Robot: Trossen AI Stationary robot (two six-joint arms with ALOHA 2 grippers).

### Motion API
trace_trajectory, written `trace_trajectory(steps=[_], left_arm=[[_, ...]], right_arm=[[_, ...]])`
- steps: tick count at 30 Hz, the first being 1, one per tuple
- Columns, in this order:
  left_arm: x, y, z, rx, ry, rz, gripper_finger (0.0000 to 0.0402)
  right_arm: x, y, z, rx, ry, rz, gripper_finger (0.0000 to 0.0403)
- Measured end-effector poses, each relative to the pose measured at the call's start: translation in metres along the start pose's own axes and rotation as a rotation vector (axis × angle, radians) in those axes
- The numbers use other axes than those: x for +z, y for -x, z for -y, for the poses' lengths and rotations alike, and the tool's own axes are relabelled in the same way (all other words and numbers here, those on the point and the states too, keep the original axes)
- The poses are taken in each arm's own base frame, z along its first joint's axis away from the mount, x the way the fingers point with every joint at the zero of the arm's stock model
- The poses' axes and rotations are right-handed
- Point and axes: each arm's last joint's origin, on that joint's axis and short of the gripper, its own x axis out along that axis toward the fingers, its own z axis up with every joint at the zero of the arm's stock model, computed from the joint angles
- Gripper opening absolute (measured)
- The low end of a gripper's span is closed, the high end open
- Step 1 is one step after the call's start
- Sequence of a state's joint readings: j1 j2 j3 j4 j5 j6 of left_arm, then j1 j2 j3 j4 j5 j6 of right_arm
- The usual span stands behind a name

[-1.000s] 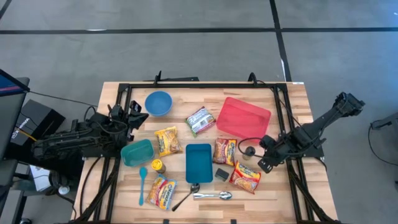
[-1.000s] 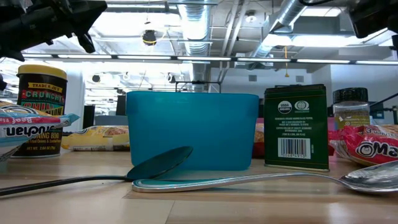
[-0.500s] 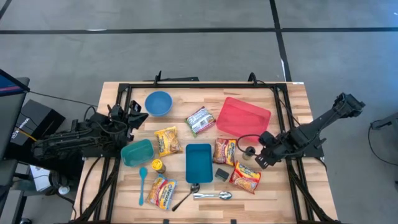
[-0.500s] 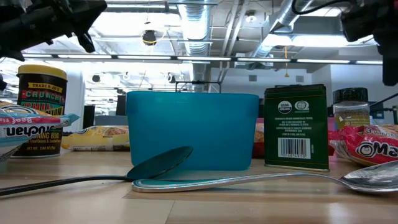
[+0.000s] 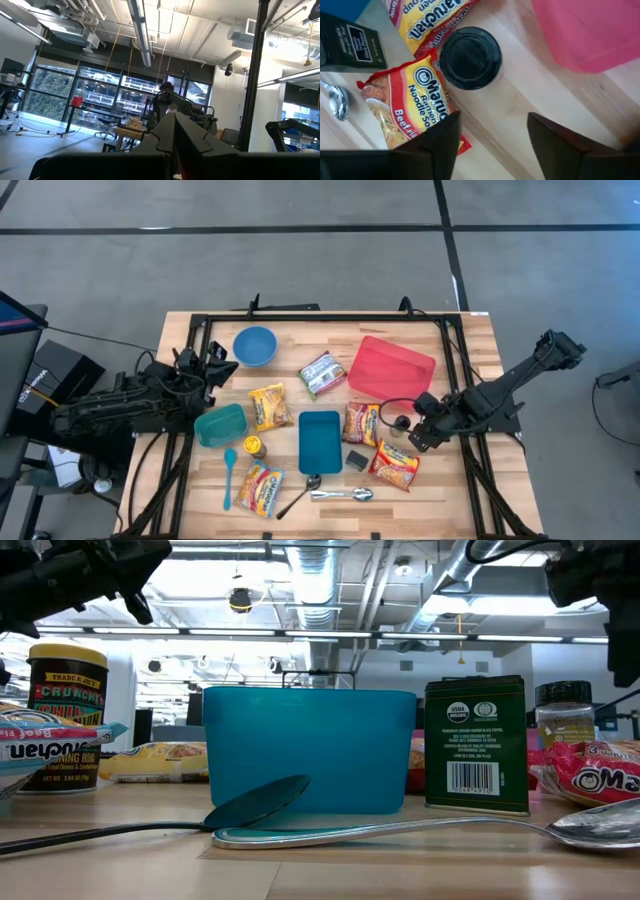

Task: Pick & Place Food Item
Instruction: Put the green seasoning bottle into the blue bin

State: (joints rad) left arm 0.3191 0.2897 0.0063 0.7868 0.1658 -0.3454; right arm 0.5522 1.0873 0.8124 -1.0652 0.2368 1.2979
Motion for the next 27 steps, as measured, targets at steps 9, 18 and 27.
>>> trace_trajectory(steps=[9, 18, 27], left_arm=[[0.000, 0.000, 0.000, 0.001, 0.000, 0.000, 0.0003], [0.000, 0.000, 0.000, 0.000, 0.000, 0.000, 0.0003], [0.000, 0.000, 0.000, 0.001, 0.000, 0.000, 0.0003]], right_arm=[[0.001, 0.000, -0.002, 0.014, 0.036, 0.018, 0.0242], [0.011, -0.002, 0.000, 0.000, -0.018, 0.072, 0.0241], [0.020, -0.003, 0.000, 0.024, -0.018, 0.095, 0.0241]])
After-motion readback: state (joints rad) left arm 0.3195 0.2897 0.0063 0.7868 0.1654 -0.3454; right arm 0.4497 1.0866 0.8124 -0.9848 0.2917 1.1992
